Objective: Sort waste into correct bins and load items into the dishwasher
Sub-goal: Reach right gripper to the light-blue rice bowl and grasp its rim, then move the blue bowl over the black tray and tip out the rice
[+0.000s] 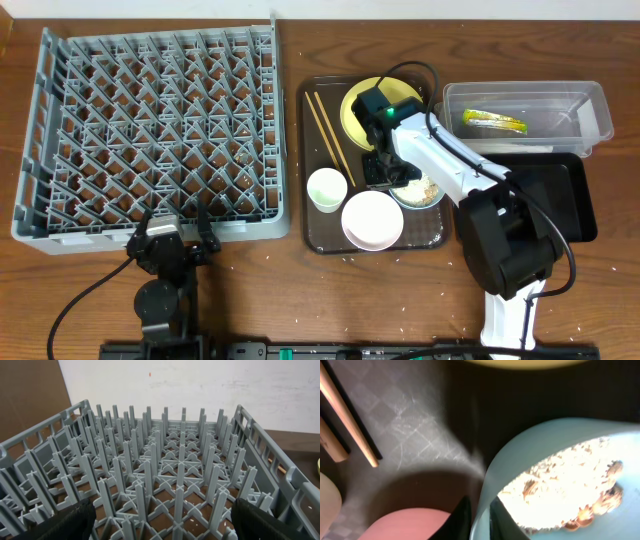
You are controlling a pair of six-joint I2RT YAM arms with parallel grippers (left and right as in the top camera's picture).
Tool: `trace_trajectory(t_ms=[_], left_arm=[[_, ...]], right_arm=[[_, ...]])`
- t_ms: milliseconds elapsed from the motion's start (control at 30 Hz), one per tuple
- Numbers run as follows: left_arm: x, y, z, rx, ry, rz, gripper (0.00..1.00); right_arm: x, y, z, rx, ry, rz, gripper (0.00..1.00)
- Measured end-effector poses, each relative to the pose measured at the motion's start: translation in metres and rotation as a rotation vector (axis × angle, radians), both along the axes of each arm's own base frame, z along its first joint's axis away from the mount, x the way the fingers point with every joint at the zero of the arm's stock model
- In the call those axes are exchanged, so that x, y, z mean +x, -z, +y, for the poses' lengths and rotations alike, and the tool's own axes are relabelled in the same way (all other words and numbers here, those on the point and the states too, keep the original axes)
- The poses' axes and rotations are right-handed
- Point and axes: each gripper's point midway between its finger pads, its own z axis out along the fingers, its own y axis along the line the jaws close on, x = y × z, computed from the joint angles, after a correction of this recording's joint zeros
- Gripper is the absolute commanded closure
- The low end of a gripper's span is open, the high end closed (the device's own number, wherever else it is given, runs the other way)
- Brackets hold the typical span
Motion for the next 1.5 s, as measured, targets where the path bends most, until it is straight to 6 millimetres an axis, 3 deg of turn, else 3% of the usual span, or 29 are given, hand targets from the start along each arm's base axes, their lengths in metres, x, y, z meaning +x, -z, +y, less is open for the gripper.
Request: trace_trajectory(t_ms=[167,267,567,667,833,1000,1100,1133,1267,1500], left_arm=[[0.000,0.000,0.000,0.000,0.000,0.000,0.12],[0.000,0.000,0.000,0.000,0.000,0.000,0.12],[0.000,0.000,0.000,0.000,0.000,0.000,0.12],[0.000,0.000,0.000,0.000,0.000,0.000,0.12],[0.000,0.000,0.000,0.000,0.000,0.000,0.12],[0.000,0.000,0.000,0.000,0.000,0.000,0.12],[0.000,0.000,0.000,0.000,0.000,0.000,0.12],[0.000,0.000,0.000,0.000,0.000,0.000,0.12],[0.000,0.000,0.000,0.000,0.000,0.000,0.12],[0.000,0.000,0.000,0.000,0.000,0.000,0.12]], right_arm=[[0.003,0.003,-0.004,-0.037,-0.018,-0.026,0.84],[0.001,0.005,-0.005,-0.059,-0.029,-0.030,0.99],[-0.004,0.004,-0.007,-0.084,-0.047,-0.016,0.99],[-0.012,-0.005,-0.011,-0.100,-0.052,0.022,0.99],[-0.011,-0.045,-0.009,-0.066,-0.049,-0.021,0.99],[-0.016,-0.119,-0.010,0.058,-0.035,-0.153,0.99],[-0.020,-0.163,-0.042,0.105,0.040,-0.233,0.99],[-0.018,-0.168,-0.053,0.118,0.065,-0.247,0.99],[-0.009,-0.168,-0.091,0.165,0.148,-0.272,0.99],[-0.006,-0.120,-0.124,0.368,0.227,-0.230,0.99]])
